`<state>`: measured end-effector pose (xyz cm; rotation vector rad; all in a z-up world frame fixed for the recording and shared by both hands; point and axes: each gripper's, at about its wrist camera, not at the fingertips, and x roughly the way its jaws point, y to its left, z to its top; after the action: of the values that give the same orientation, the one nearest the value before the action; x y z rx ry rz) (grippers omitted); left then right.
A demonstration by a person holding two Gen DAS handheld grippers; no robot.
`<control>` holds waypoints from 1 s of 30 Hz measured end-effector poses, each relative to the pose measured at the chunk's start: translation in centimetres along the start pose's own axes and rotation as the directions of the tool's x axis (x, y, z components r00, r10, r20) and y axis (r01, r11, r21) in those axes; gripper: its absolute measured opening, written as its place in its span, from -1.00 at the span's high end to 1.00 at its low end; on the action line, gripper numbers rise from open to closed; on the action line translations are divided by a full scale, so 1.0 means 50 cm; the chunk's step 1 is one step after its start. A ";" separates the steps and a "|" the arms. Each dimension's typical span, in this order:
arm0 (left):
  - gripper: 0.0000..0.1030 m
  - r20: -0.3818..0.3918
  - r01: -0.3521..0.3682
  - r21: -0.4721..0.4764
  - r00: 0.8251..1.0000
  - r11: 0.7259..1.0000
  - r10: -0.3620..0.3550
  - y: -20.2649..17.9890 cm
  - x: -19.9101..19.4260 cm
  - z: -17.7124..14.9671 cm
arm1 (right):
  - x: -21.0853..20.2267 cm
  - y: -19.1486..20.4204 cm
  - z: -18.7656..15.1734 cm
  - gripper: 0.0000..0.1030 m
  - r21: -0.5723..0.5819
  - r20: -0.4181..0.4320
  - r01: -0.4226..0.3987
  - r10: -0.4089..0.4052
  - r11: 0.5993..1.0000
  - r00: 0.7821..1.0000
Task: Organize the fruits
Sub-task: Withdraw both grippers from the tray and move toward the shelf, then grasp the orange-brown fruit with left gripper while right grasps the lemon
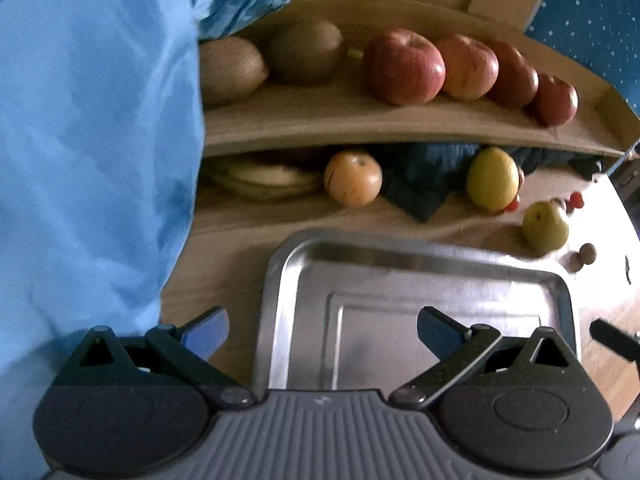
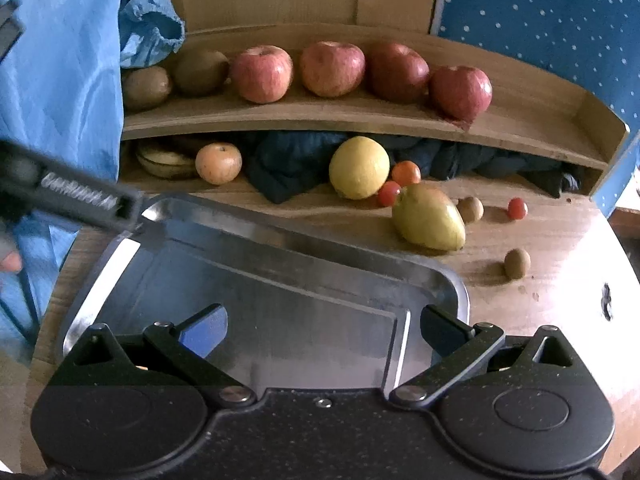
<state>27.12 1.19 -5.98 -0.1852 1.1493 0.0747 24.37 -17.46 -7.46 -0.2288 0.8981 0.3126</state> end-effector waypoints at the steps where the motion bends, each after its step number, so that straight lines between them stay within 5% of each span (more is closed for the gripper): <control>1: -0.99 0.005 0.002 -0.003 1.000 1.000 -0.002 -0.003 0.004 0.006 | 0.003 0.002 0.003 -0.99 -0.016 0.004 0.000 0.000 1.000 1.000; 12: -0.99 0.046 0.031 -0.060 0.999 0.998 -0.029 -0.020 0.063 0.071 | 0.049 -0.006 0.057 -0.99 -0.187 0.049 0.046 -0.038 0.981 0.998; 30: -0.99 0.036 0.057 -0.183 0.998 0.981 -0.051 -0.008 0.124 0.137 | 0.162 -0.036 0.151 -0.99 -0.266 0.065 0.059 -0.043 0.962 0.997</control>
<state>35.87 1.85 -8.89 -0.3780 1.1051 0.1356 35.25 -15.29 -9.23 -0.4897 0.7892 0.3913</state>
